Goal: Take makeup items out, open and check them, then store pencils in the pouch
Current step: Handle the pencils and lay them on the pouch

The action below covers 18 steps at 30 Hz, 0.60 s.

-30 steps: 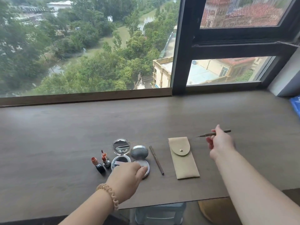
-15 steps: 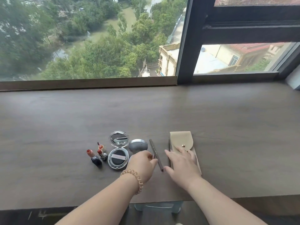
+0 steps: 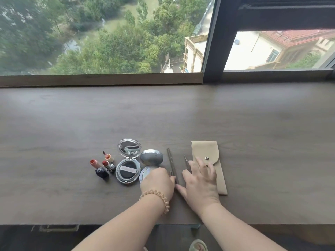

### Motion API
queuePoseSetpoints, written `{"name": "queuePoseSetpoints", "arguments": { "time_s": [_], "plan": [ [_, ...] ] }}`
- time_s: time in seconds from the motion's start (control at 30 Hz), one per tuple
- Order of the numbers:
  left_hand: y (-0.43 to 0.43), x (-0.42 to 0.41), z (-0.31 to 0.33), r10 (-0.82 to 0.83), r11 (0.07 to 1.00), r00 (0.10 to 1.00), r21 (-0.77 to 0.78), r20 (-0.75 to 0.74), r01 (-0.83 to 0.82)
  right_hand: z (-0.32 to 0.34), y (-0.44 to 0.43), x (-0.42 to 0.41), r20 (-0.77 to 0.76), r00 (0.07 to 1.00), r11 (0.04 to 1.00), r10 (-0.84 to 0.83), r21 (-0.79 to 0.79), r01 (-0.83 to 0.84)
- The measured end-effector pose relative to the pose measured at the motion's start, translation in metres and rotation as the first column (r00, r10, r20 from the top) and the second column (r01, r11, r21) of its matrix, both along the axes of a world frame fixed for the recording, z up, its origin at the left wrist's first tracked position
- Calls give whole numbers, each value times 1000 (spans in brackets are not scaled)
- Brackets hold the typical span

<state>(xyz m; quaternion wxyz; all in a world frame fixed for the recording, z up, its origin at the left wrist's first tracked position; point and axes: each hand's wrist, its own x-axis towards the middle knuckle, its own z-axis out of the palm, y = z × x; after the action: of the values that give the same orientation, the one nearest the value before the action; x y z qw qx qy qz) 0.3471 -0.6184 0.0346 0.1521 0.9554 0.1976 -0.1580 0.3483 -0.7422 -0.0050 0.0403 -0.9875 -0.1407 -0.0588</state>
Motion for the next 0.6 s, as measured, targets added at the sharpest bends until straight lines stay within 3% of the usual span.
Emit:
{"name": "queuePoseSetpoints", "arguments": {
  "time_s": [0.37,0.6],
  "plan": [
    [1,-1,-1,-16,1000,1000,19,-6,17,-10,20,6,56,996,995,-65,74,61],
    [-10,8,0,-54,998,999,-25,4,54,13,-8,10,144,967,930,-211,335,153]
  ]
}}
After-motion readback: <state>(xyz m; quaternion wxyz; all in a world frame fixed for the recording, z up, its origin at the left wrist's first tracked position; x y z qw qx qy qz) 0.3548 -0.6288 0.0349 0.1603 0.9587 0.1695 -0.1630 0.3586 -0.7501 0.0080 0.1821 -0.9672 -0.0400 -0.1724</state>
